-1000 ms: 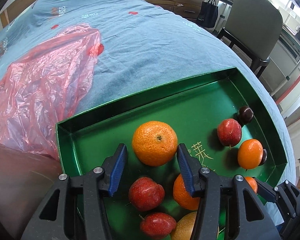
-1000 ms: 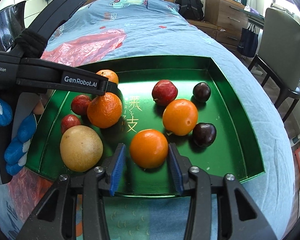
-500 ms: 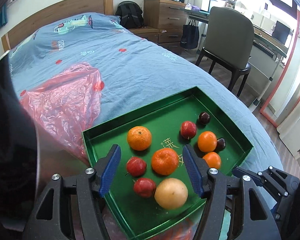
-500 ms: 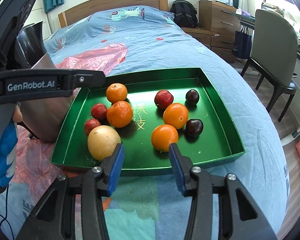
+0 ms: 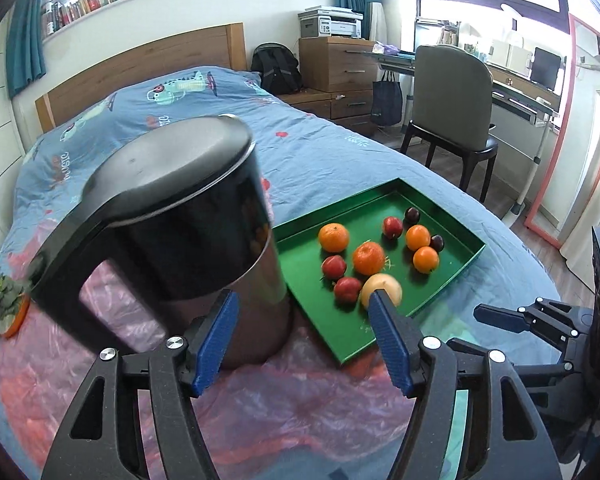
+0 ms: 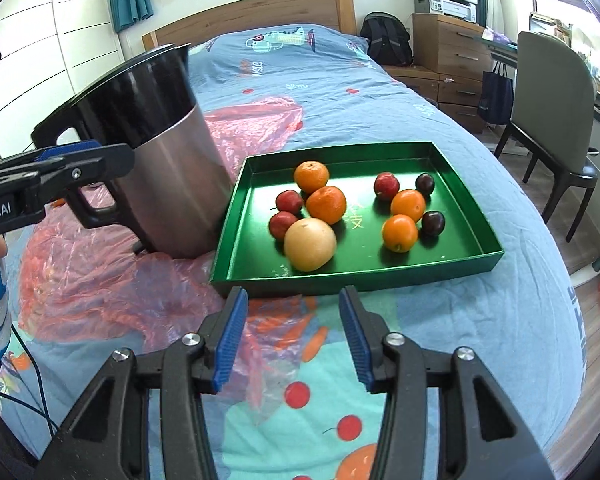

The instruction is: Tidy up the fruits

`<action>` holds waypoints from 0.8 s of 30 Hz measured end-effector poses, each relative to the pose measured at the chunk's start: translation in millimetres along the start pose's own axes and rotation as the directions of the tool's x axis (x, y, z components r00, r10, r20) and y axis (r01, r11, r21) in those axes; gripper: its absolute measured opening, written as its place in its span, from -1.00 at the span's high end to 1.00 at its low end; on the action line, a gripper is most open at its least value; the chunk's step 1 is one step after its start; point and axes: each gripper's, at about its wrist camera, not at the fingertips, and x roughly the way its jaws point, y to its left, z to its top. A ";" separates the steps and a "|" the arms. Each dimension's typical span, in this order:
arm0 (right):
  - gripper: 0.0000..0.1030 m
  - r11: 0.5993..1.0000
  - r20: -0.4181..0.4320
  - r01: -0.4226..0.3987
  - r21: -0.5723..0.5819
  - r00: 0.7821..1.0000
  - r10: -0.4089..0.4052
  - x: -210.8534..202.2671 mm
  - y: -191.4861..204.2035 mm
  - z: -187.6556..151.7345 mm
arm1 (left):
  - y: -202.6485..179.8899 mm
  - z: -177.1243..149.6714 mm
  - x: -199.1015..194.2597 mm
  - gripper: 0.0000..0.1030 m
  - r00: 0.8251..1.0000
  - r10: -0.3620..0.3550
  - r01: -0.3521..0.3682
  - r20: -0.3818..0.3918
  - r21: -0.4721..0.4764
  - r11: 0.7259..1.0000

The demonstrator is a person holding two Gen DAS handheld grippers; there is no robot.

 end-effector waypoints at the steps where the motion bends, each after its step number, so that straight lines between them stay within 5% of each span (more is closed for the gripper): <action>1: 0.19 1.000 0.001 -0.008 -0.003 1.000 0.008 -3.1 7.4 -3.2 | 6.1 -9.1 -7.6 -0.28 1.000 0.013 -0.013 0.001 -0.001 1.000; 4: -0.02 1.000 0.009 -0.025 -0.014 1.000 0.025 -13.4 29.5 -12.5 | 26.6 -34.8 -28.8 -0.38 0.998 0.061 -0.060 0.007 -0.010 0.998; 17: -0.33 0.993 0.038 -0.061 -0.100 0.997 0.065 -40.7 132.3 -35.0 | 107.6 -116.1 -106.7 -0.45 0.982 0.186 -0.186 -0.003 -0.097 0.978; 24: -0.87 0.988 0.066 -0.048 -0.145 0.996 0.058 -49.8 180.1 -36.0 | 141.8 -148.8 -134.8 -0.47 0.975 0.219 -0.220 -0.020 -0.167 0.961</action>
